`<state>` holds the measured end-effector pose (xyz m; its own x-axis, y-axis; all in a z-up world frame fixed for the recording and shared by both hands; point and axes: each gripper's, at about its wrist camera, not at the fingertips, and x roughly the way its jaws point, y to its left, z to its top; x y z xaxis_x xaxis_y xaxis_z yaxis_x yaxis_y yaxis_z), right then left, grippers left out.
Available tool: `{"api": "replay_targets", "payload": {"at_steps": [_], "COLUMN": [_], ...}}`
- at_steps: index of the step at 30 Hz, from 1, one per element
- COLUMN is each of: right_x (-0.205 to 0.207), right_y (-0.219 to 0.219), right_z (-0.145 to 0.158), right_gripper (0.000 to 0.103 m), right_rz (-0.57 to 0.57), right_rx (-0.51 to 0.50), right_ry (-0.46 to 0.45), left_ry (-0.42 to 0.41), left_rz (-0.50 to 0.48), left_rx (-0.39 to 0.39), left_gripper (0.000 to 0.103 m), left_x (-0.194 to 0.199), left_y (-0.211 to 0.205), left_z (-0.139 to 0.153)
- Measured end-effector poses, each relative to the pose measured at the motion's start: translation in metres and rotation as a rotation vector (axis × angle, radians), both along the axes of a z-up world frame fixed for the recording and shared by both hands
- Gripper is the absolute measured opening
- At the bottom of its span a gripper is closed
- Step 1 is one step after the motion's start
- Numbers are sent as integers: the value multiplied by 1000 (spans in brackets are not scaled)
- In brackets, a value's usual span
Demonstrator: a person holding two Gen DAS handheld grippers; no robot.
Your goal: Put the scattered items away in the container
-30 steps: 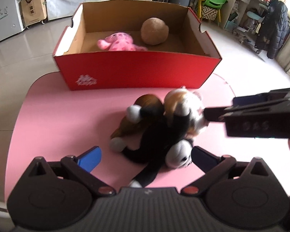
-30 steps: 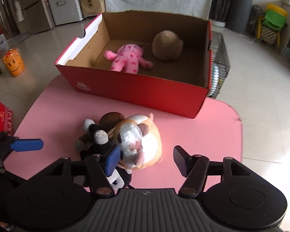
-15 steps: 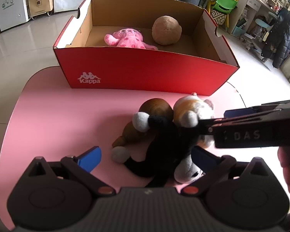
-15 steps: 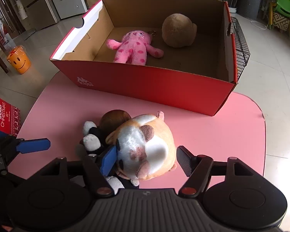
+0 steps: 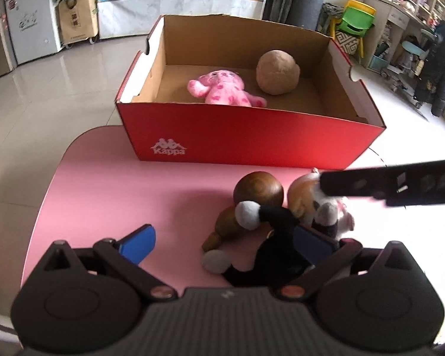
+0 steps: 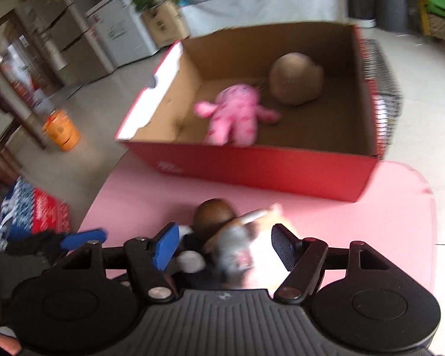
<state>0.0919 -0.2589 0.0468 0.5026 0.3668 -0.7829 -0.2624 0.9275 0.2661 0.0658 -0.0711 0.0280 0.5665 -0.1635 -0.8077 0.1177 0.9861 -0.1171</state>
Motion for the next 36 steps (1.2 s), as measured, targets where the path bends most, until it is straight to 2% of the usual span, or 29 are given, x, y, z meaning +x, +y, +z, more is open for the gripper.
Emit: {"api": "replay_targets", "payload": {"at_steps": [4,6,9,13,22,27,32,36], "right_x": [4,6,6,8,7,14,25,34], "right_y": [-18,-25,-28,-22,10,29,50,68], "right_z": [-5,-7,-4,0,7,3,-2,-10], "right_gripper": [70,70,70,70,69,69,69,69], "right_rz": [-125,-164,-195,-174,-50,-21,-10,-4], "right_rx": [-55,-50,-52,-36,18,28,50,61], "right_ry": [49,78,72,42,-12,3,20,52], "left_ry": [-31,-58,-43,-19,-4,-14,4,-5], "left_rz": [8,3,-2,13,73,105,160,151], "left_rx": [-14,-17,-11,-10,-8,-7,-49,-49], "left_gripper": [103,103,103,103,103,103,103,103], "left_x": [-1,-3,-1,1,3,9,20,25], "left_y": [3,4,4,10,27,41,54,55], "left_z": [5,9,9,3,-9,-17,-26,-31]}}
